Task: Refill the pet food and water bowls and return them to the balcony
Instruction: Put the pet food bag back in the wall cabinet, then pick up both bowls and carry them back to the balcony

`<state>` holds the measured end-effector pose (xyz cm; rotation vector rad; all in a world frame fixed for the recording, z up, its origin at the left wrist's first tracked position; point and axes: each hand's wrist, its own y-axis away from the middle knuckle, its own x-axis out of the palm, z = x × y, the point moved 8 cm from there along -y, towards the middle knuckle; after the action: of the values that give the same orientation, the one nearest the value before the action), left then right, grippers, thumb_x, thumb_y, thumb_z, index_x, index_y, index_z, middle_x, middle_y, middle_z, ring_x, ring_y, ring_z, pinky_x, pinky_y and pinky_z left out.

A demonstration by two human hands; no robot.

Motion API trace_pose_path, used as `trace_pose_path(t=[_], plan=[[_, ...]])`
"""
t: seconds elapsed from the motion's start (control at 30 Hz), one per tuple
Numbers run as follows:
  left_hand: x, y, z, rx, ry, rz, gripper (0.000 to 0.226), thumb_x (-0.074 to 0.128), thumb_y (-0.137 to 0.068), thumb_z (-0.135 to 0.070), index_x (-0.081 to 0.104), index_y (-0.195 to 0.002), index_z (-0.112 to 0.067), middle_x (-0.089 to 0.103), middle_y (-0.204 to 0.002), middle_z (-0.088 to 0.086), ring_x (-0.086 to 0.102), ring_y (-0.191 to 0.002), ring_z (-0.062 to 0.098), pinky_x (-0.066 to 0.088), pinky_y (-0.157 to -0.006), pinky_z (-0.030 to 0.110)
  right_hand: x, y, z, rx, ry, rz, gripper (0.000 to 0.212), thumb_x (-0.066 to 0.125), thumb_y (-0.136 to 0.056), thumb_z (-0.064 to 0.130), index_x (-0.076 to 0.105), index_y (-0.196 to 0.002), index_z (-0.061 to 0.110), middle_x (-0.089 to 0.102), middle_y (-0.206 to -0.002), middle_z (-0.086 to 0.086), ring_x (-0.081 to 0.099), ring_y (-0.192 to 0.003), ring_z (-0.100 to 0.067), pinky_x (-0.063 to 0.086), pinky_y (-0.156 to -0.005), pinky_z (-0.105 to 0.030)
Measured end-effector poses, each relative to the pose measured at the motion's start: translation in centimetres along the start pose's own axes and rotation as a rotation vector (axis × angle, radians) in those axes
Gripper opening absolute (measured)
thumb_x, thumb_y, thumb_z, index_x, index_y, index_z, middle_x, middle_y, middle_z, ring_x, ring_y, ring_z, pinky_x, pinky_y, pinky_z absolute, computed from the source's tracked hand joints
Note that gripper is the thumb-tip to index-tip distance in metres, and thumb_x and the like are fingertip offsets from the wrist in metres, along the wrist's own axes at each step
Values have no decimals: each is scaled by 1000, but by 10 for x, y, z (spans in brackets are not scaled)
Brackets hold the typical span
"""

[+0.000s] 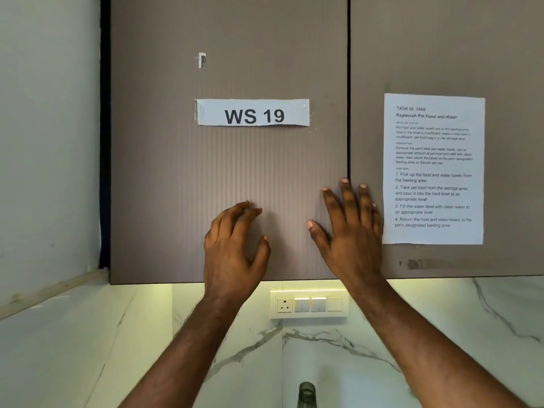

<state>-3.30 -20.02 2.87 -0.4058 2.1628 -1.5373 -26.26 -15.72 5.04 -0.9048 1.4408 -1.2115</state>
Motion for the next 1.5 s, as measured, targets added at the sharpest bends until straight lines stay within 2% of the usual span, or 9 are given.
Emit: trace_pose_path(t=[0.27, 0.4, 0.63, 0.77, 0.83, 0.97, 1.13, 1.3, 1.5], plan=[[-11, 39, 17, -13, -7, -43, 49, 60, -89, -39, 57, -138, -28, 53, -146, -6, 42, -138, 19, 39, -110, 56, -15, 46, 9, 35, -49, 22, 74, 35, -101, 68, 24, -163, 29, 14, -173, -4, 8, -160, -32, 19, -126, -55], [-11, 77, 36, -75, 1, -20, 50, 61, -88, -40, 59, -136, -27, 54, -145, -4, 44, -136, 21, 41, -110, 53, -20, 91, 19, 64, -94, 67, 73, 35, -102, 68, 26, -163, 29, 16, -173, -4, 10, -160, -30, 23, -125, -55], [1, 180, 78, -175, -75, 146, 49, 59, -91, -40, 54, -138, -29, 52, -147, -4, 41, -137, 20, 32, -109, 35, -5, 202, 43, 51, -112, 295, 78, 38, -101, 68, 20, -165, 27, 10, -174, -4, 3, -161, -29, 20, -126, -55], [9, 245, 105, -265, -99, 277, 47, 57, -91, -43, 52, -137, -31, 52, -143, -6, 42, -136, 18, 33, -110, 36, 9, 274, 47, 73, -122, 466, 76, 37, -101, 68, 24, -164, 27, 9, -174, -3, 2, -161, -27, 21, -126, -53], [11, 278, 122, -335, -103, 338, 45, 60, -93, -41, 51, -136, -34, 51, -142, -9, 42, -136, 16, 35, -110, 38, 16, 311, 43, 114, -111, 576, 75, 34, -101, 69, 24, -163, 28, 11, -174, -4, 7, -160, -29, 24, -123, -51], [15, 355, 155, -494, -158, 488, 43, 66, -93, -35, 52, -134, -33, 53, -139, -6, 45, -133, 19, 39, -111, 40, 28, 402, 20, 229, 17, 852, 75, 33, -100, 69, 26, -161, 26, 26, -169, -7, 31, -149, -33, 47, -108, -51], [19, 445, 197, -818, -180, 736, 55, 72, -92, -29, 50, -143, -25, 50, -150, 3, 41, -141, 26, 39, -113, 45, 33, 509, -14, 444, 100, 1162, 80, 40, -95, 71, 30, -159, 23, 40, -161, -10, 40, -142, -32, 52, -104, -48], [17, 498, 214, -983, -201, 855, 59, 70, -93, -28, 47, -146, -17, 51, -150, 9, 39, -142, 31, 39, -113, 49, 33, 561, -23, 586, 116, 1290, 79, 47, -95, 67, 30, -157, 22, 46, -150, -13, 46, -134, -32, 58, -87, -46], [12, 522, 218, -1074, -191, 822, 55, 67, -95, -21, 47, -145, -10, 58, -141, 16, 51, -133, 36, 42, -110, 49, 40, 575, -20, 749, 18, 1264, 81, 52, -99, 57, 25, -160, 10, 54, -143, -17, 59, -126, -36, 55, -90, -47]])
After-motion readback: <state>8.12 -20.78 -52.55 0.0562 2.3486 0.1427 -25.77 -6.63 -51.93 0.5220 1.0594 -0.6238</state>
